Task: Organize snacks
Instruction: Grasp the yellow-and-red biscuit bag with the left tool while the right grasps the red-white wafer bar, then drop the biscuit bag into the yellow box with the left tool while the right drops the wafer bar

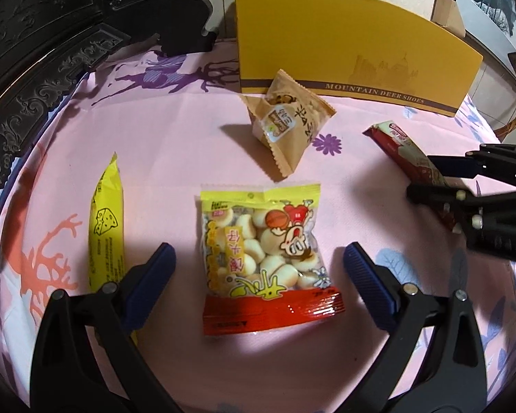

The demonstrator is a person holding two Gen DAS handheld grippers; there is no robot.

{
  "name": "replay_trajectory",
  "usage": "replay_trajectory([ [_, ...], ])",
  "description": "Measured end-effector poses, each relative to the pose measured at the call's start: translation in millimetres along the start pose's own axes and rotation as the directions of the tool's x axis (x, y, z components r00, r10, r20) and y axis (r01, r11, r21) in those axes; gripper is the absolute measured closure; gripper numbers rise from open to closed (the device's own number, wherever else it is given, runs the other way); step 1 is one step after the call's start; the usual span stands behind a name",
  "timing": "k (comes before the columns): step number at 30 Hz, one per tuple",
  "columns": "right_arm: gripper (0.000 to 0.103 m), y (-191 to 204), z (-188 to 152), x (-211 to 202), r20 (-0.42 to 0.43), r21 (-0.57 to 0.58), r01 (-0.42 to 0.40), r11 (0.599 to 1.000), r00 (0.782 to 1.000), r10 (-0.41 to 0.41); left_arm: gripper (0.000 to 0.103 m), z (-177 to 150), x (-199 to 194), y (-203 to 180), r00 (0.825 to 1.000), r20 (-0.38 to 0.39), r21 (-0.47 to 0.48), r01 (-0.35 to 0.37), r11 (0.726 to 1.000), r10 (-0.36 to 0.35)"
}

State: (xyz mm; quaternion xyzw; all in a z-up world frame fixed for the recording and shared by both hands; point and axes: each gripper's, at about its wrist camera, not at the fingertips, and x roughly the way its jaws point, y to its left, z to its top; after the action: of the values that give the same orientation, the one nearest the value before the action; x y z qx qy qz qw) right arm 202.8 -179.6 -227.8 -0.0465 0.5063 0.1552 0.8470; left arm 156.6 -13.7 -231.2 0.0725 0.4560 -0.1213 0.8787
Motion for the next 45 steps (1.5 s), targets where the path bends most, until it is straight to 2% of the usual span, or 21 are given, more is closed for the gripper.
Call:
replay_trajectory([
  [1,0.039,5,1,2,-0.012,-0.022,-0.009,1.000,1.000,0.008,0.004,0,0,0,1.000,0.001,-0.003,0.004,1.000,-0.004],
  [3,0.039,12,3,4,-0.019,-0.049,0.020,0.999,1.000,-0.021,0.008,0,-1,-1,1.000,0.004,0.003,0.012,1.000,-0.012],
  [5,0.048,8,3,2,-0.021,-0.020,0.023,1.000,1.000,-0.023,0.020,0,-4,-4,1.000,0.015,0.020,0.022,1.000,-0.022],
  [6,0.057,7,3,1,-0.022,-0.016,0.028,0.999,0.999,-0.029,0.028,0,-6,-7,0.999,0.018,0.027,0.027,0.999,-0.028],
  [7,0.071,4,3,0,-0.026,-0.003,0.028,1.000,0.999,-0.028,0.035,0,-7,-9,0.999,0.022,0.031,0.030,0.999,-0.031],
  [8,0.076,-1,4,-2,-0.034,0.015,0.037,0.999,0.999,-0.036,0.039,0,-7,-11,0.999,0.024,0.034,0.033,0.999,-0.034],
  [10,0.078,-7,5,-3,-0.054,0.041,0.031,0.999,0.998,-0.028,0.044,0,-8,-12,0.999,0.026,0.025,0.035,0.999,-0.035],
  [13,0.079,-2,3,-5,-0.065,0.017,0.074,0.997,0.995,-0.073,0.053,0,-11,-12,0.999,0.032,0.015,0.039,0.999,-0.039],
  [17,0.079,-11,-3,-23,-0.044,0.096,0.067,0.993,0.997,-0.063,0.055,2,-25,-10,0.997,0.059,0.007,0.049,0.999,-0.049],
  [21,0.079,-14,-1,-63,0.028,0.100,0.064,0.993,0.997,-0.068,0.055,23,-65,-13,0.987,0.145,0.035,0.060,0.998,-0.064],
  [24,0.079,-21,11,-96,0.103,0.111,0.064,0.992,0.992,-0.075,0.055,54,-94,-19,0.969,0.233,0.068,0.070,0.995,-0.084],
  [28,0.079,-48,37,-133,0.205,0.170,0.068,0.983,0.973,-0.103,0.055,109,-116,-28,0.935,0.337,0.093,0.086,0.992,-0.113],
  [32,0.079,-77,65,-153,0.278,0.216,0.091,0.972,0.949,-0.150,0.055,161,-123,-40,0.908,0.396,0.115,0.098,0.989,-0.136],
  [34,0.079,-90,80,-155,0.295,0.235,0.093,0.968,0.942,-0.162,0.055,190,-121,-47,0.902,0.402,0.135,0.111,0.985,-0.157],
  [36,0.079,-107,93,-156,0.304,0.256,0.099,0.962,0.936,-0.177,0.055,212,-113,-53,0.905,0.401,0.154,0.090,0.984,-0.145],
  [42,0.079,-142,129,-137,0.283,0.310,0.097,0.946,0.940,-0.189,0.055,273,-61,-59,0.949,0.288,0.155,0.090,0.984,-0.132],
  [45,0.079,-154,141,-121,0.261,0.330,0.112,0.937,0.943,-0.205,0.054,290,-37,-62,0.968,0.227,0.159,0.070,0.985,-0.106],
])
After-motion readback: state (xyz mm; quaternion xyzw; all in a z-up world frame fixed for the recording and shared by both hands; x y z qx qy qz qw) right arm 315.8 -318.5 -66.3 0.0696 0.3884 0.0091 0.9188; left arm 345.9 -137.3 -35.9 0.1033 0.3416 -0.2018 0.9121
